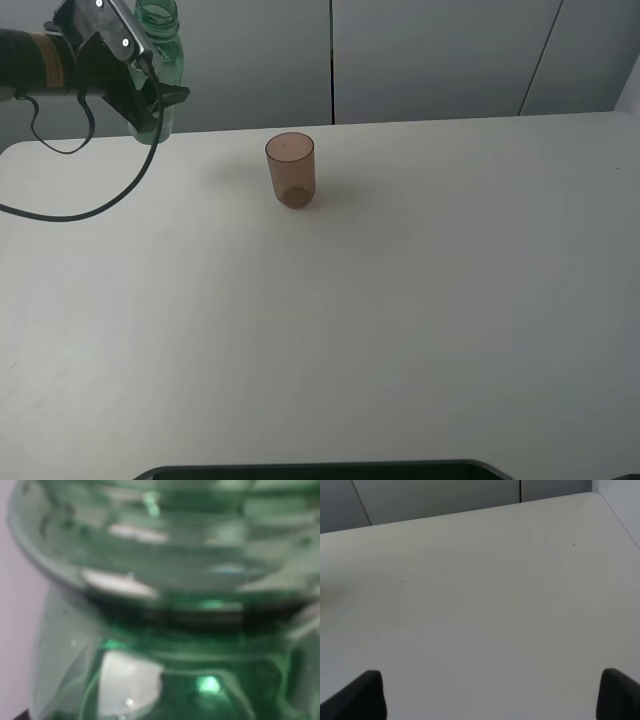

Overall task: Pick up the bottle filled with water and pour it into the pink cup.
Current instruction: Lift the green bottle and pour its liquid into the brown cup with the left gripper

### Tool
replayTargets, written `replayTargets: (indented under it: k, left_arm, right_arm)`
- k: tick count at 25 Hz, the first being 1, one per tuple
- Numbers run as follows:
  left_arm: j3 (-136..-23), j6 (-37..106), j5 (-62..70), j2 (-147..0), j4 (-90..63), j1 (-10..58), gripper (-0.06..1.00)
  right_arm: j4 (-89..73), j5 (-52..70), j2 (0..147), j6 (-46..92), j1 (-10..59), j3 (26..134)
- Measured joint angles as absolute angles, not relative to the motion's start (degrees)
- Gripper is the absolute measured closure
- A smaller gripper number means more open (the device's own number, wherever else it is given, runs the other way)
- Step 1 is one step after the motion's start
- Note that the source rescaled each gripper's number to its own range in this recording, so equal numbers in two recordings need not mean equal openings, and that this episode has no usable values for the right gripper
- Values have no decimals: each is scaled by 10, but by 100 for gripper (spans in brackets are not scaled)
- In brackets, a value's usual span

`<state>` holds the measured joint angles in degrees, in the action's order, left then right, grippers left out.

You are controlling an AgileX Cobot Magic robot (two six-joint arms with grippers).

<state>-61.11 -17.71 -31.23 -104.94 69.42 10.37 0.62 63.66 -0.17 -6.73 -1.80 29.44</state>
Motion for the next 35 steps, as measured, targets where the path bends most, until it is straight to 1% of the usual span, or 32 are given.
replayTargets:
  k: [8,15,29,35]
  left_arm:
    - [-654,-113,-263,-1121,692,174,94]
    - [-680,-38,-207,-1132,688,215,94]
    - [-683,66,-129,-1134,680,224,94]
    - [-683,85,-122,-1134,679,224,94]
  right_arm:
    - [6,637,-2,-67,-18,294]
    - [6,637,-2,-67,-18,294]
    - [6,637,-2,-67,-18,294]
    - [6,637,-2,-66,-18,294]
